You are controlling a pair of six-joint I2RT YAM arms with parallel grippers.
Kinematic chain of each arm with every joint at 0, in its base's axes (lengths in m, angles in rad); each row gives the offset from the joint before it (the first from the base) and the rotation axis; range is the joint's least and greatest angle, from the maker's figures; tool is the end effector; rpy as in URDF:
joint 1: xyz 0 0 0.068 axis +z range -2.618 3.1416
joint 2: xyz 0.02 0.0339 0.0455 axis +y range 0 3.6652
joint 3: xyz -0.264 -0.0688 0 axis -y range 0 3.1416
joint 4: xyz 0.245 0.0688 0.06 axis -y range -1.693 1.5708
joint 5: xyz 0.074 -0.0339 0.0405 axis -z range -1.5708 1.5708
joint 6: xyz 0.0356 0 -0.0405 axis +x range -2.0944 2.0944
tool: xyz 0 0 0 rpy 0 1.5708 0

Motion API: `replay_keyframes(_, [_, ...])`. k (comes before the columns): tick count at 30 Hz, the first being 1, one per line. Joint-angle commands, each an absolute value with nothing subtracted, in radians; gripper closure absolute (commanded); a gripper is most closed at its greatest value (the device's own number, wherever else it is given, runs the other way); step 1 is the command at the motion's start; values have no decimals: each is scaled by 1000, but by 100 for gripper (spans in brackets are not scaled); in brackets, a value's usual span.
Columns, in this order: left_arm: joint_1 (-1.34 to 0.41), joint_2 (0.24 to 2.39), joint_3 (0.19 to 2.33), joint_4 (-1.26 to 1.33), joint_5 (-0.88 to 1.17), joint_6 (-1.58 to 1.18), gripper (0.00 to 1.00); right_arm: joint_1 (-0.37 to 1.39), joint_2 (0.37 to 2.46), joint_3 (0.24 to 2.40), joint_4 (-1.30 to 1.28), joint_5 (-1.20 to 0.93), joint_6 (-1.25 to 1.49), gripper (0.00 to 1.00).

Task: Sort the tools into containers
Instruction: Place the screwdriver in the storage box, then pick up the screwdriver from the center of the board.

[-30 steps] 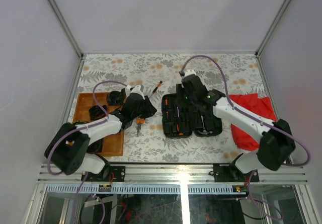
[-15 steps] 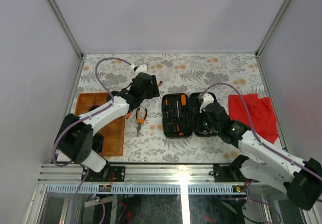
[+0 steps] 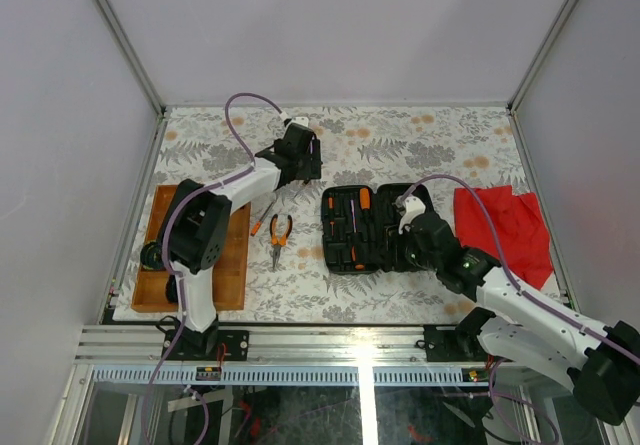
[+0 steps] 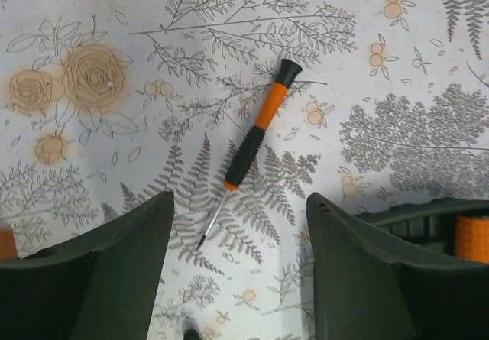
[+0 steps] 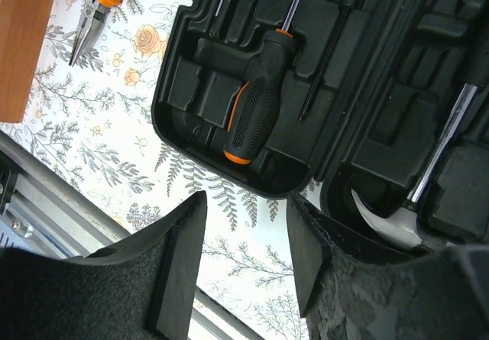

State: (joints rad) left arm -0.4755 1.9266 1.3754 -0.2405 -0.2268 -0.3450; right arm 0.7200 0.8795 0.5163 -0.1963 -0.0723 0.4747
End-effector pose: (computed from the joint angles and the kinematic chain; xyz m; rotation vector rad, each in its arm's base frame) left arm 0.3846 -0.1890 0.2064 0.0434 2.3407 -0.1387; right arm 0.1448 0.1304 0.2278 -0.3171 2.2078 0.7611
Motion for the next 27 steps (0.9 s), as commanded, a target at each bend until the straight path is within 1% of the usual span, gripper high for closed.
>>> replay_keyframes(1, [-443, 1976, 1430, -237, -160, -290, 29, 726, 902, 552, -183, -74, 462, 47])
replay_keyframes(5, [-428, 2021, 1449, -220, -107, -268, 28, 725, 929, 571, -199, -72, 449, 47])
replay_keyframes(8, [-421, 2061, 1476, -224, -79, -250, 30, 725, 941, 576, -202, -72, 448, 47])
replay_keyframes(18, [-407, 2178, 1577, -279, -51, -219, 46, 725, 954, 586, -212, -75, 454, 48])
replay_keyframes(24, [-403, 2213, 1589, -294, -49, -218, 51, 725, 953, 587, -221, -78, 462, 48])
replay_keyframes(27, [-402, 2222, 1589, -297, -33, -219, 56, 725, 954, 587, -228, -78, 464, 48])
